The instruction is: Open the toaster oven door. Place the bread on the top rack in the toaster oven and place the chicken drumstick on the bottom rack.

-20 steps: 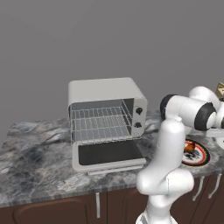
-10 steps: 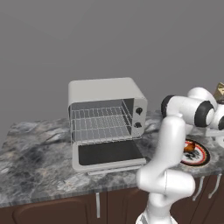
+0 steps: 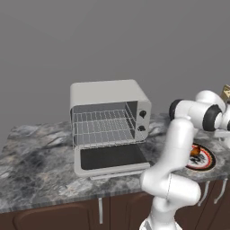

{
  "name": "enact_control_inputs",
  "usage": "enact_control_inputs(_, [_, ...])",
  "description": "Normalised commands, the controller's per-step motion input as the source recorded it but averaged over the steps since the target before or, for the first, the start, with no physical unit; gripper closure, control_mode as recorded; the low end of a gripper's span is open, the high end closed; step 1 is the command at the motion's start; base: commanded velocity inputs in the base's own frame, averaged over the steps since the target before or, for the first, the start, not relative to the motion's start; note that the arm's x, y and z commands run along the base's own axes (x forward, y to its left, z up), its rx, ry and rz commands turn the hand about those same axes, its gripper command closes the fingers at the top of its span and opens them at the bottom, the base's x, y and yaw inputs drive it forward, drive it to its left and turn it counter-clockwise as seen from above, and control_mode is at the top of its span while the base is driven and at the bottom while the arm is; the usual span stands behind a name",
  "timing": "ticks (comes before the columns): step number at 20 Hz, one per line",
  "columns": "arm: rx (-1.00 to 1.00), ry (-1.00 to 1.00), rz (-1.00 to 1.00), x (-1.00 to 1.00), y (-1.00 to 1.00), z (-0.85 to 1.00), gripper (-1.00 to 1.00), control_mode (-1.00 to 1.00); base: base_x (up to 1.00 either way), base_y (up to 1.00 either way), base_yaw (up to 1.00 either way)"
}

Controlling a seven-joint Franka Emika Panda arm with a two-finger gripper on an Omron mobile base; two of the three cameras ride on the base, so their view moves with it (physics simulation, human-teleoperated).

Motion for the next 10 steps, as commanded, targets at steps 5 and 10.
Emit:
enact_control_inputs(5, [0.10,-0.01,0.05,-0.33,-0.42,0.18,-1.00,-1.00,0.00,0.00,0.00])
enact_control_inputs(10, [0.13,0.00,0.04,-0.36,-0.62,0.01,-1.00,-1.00,0.00,0.00,0.00])
